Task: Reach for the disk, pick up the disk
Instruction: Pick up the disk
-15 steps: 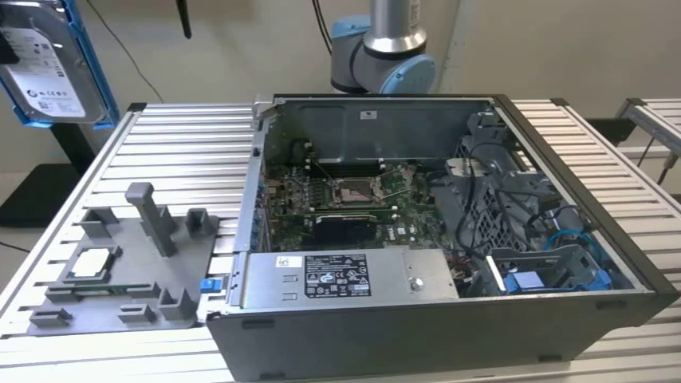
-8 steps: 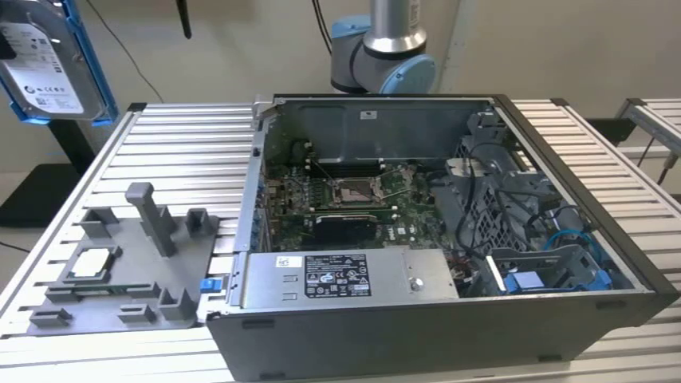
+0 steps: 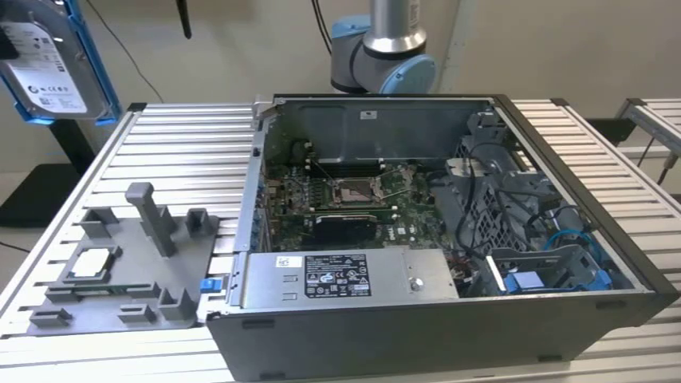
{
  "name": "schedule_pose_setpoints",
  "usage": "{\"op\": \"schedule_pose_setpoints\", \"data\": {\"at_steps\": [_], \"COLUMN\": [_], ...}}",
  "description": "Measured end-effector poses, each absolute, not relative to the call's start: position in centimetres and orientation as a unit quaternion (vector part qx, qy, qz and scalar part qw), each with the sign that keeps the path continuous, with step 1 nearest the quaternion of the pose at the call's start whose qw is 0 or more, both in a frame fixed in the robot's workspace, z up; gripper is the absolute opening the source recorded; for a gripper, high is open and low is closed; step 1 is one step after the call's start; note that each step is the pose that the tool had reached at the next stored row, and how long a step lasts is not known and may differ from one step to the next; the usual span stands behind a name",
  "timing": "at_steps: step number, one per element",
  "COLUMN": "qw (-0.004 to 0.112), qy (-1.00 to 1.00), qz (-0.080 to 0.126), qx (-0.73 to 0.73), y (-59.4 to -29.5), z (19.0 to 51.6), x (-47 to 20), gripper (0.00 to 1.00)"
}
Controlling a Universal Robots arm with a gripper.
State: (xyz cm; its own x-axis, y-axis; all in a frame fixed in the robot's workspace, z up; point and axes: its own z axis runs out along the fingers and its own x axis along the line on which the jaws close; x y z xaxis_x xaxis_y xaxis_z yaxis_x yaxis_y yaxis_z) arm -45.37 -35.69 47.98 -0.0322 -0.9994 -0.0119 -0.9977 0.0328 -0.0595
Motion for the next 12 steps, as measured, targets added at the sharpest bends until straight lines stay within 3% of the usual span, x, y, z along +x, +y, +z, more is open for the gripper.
{"op": "schedule_pose_setpoints", "data": {"at_steps": [12], "qw": [0.026], "qy": [0.718], "qz": [-0.019], "qx": [-0.695], "y": [-35.68], "z": [47.98], "x": [-45.06], "gripper": [0.0]}}
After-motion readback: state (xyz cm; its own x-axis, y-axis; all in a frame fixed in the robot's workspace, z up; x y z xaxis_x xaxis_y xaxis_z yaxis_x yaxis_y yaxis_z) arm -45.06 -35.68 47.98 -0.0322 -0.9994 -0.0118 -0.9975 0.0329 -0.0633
